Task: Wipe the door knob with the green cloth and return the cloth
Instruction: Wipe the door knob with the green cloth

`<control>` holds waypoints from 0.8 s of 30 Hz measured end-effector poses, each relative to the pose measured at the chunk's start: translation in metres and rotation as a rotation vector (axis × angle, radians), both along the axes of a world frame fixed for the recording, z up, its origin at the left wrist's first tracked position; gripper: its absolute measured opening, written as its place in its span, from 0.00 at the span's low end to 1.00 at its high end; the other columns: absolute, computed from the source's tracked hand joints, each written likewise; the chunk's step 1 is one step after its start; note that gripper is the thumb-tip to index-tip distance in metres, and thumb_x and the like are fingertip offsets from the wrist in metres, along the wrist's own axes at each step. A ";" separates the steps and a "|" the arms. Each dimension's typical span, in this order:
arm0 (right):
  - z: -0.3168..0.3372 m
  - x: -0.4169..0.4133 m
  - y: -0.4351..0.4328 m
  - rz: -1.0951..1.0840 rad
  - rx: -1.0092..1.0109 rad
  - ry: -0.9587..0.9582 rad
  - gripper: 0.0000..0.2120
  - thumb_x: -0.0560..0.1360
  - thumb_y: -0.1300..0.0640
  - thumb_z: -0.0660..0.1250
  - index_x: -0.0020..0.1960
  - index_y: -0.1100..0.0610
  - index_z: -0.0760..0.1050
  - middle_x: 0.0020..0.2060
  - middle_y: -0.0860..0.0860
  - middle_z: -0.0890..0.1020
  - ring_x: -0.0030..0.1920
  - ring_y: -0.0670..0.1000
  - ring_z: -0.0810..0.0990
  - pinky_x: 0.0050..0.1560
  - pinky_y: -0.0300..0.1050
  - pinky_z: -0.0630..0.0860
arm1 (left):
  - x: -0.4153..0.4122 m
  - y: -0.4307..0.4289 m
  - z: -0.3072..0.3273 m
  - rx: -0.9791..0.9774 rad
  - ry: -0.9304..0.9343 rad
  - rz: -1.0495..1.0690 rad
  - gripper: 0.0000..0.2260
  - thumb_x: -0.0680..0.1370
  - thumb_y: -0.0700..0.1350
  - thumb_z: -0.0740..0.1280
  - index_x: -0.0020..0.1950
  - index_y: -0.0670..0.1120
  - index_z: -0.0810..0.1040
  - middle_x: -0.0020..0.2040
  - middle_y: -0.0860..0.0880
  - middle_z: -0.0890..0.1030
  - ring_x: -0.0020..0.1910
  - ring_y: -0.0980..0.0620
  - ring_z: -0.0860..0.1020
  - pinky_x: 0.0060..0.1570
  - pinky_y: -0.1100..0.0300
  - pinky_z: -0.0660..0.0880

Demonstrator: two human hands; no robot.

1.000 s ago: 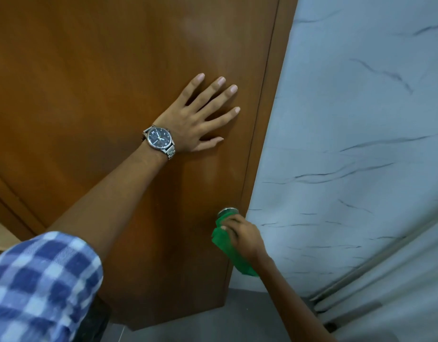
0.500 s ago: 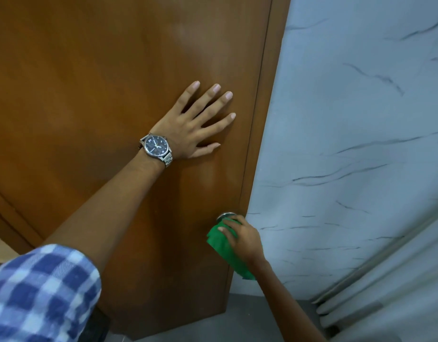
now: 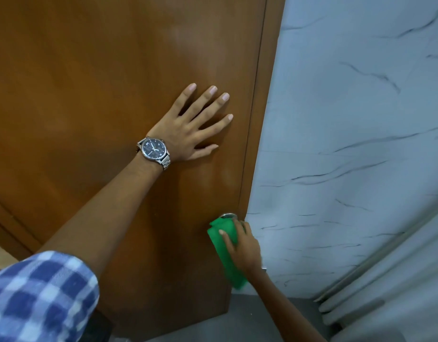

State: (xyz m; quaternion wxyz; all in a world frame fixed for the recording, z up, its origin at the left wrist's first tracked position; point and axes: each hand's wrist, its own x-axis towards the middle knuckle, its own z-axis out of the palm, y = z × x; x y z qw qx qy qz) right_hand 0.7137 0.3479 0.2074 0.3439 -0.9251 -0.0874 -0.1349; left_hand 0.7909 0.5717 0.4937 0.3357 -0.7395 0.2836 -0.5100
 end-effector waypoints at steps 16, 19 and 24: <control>0.002 0.014 -0.029 0.298 -0.971 -0.593 0.26 0.74 0.57 0.66 0.71 0.59 0.68 0.63 0.57 0.79 0.34 0.50 0.82 0.21 0.39 0.74 | 0.000 0.000 0.000 0.000 -0.033 -0.013 0.33 0.84 0.65 0.54 0.84 0.48 0.60 0.83 0.38 0.60 0.81 0.35 0.61 0.77 0.33 0.57; -0.004 0.016 -0.024 0.517 -1.089 -0.767 0.18 0.77 0.57 0.63 0.66 0.58 0.74 0.63 0.54 0.79 0.30 0.48 0.79 0.20 0.38 0.69 | -0.002 0.000 0.001 0.003 -0.032 -0.017 0.33 0.84 0.65 0.54 0.84 0.48 0.62 0.83 0.38 0.61 0.81 0.35 0.61 0.76 0.33 0.60; -0.007 0.020 -0.021 0.257 -0.913 -0.612 0.22 0.77 0.49 0.62 0.69 0.57 0.71 0.61 0.56 0.80 0.34 0.49 0.82 0.21 0.40 0.75 | -0.002 -0.001 0.001 0.013 -0.040 -0.018 0.32 0.84 0.65 0.54 0.83 0.49 0.63 0.82 0.38 0.62 0.81 0.35 0.62 0.77 0.34 0.58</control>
